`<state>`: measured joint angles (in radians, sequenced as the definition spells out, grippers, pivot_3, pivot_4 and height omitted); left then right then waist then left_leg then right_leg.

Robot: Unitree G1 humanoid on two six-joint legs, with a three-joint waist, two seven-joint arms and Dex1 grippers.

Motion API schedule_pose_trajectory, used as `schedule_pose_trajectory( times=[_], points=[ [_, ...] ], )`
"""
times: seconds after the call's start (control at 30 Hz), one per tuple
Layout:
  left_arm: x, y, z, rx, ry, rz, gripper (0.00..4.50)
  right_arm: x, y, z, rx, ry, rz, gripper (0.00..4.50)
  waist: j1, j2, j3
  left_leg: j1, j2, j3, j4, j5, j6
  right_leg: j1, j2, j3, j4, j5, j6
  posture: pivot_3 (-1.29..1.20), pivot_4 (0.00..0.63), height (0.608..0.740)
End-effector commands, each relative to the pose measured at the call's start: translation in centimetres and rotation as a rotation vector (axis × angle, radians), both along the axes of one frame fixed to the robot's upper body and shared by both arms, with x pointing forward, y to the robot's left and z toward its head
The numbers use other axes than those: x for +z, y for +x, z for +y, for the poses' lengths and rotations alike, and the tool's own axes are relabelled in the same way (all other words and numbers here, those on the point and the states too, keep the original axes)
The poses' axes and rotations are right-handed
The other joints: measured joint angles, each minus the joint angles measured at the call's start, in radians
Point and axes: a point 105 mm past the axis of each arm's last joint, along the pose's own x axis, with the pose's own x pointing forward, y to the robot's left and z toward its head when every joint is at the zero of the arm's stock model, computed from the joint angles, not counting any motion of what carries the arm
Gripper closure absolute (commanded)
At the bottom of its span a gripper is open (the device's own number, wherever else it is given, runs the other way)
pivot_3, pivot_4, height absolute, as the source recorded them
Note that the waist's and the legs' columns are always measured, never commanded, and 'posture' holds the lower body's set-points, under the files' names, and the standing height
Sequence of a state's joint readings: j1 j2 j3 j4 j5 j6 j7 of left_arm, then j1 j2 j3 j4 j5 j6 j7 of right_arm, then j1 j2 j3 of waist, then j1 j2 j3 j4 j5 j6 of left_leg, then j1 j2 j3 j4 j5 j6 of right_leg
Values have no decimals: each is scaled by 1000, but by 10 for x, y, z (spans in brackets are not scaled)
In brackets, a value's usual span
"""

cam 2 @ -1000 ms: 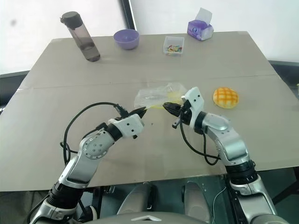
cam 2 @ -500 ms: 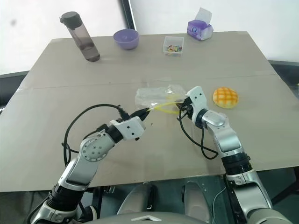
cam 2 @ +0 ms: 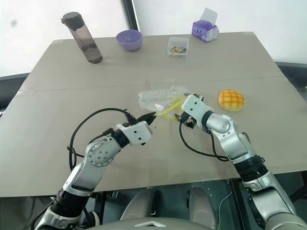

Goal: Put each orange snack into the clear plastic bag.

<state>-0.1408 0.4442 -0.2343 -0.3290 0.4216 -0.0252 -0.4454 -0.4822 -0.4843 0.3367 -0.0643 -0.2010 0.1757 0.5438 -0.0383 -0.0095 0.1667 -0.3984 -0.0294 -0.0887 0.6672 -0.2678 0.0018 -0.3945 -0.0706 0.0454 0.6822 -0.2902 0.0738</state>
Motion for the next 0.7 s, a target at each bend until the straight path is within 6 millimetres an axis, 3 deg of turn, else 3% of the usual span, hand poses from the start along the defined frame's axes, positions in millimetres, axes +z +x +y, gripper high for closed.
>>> schedule_pose_trajectory(
  times=[0.03, 0.2, 0.3, 0.4, 0.57, 0.63, 0.7],
  points=[
    [10, 8, 11, 65, -9, -45, 4500, 25, -9, -3, 16, 131, 29, 41, 1, 0, 0, 0, 0, 0, 0, 0, 0, 0, 0, 0, 0, 0, 0, 0, 150, 740],
    [13, 14, 13, 110, -22, -53, 4500, 18, -36, -8, 83, 196, 201, 41, 9, 0, 0, -1, 0, -1, 0, -1, 1, 0, 0, -1, -1, 0, 0, 0, 150, 740],
    [14, 19, 17, 147, -27, -54, 4500, 17, -40, -25, -16, 266, 299, 41, 10, 0, 0, -1, 0, -1, 0, -1, 1, 0, 0, -1, -1, 0, 0, 0, 150, 740],
    [13, 24, 24, 195, -46, -50, 4500, 31, -19, -67, -251, 366, 234, 41, 8, 0, 0, 0, 0, -1, 0, -1, 1, 0, 0, 0, 0, 0, 0, 0, 150, 740],
    [10, 27, 25, 214, -60, -32, 4500, 37, 1, -134, -497, 392, 181, 41, 15, 0, 0, 0, 0, -1, 1, -1, 1, 0, 0, -1, 0, 0, 0, 0, 150, 740],
    [10, 27, 23, 212, -62, -33, 4500, 33, 9, -160, -604, 453, 198, 41, 16, 0, 0, 0, 0, 0, 1, -1, 1, 0, 0, 0, 0, 0, 0, 0, 150, 740],
    [10, 28, 22, 213, -64, -33, 4500, 24, 13, -173, -652, 531, 250, 41, 18, 0, 0, 0, 0, 0, 1, -1, 1, 0, 0, 0, 0, 0, 0, 0, 150, 740]
  ],
)
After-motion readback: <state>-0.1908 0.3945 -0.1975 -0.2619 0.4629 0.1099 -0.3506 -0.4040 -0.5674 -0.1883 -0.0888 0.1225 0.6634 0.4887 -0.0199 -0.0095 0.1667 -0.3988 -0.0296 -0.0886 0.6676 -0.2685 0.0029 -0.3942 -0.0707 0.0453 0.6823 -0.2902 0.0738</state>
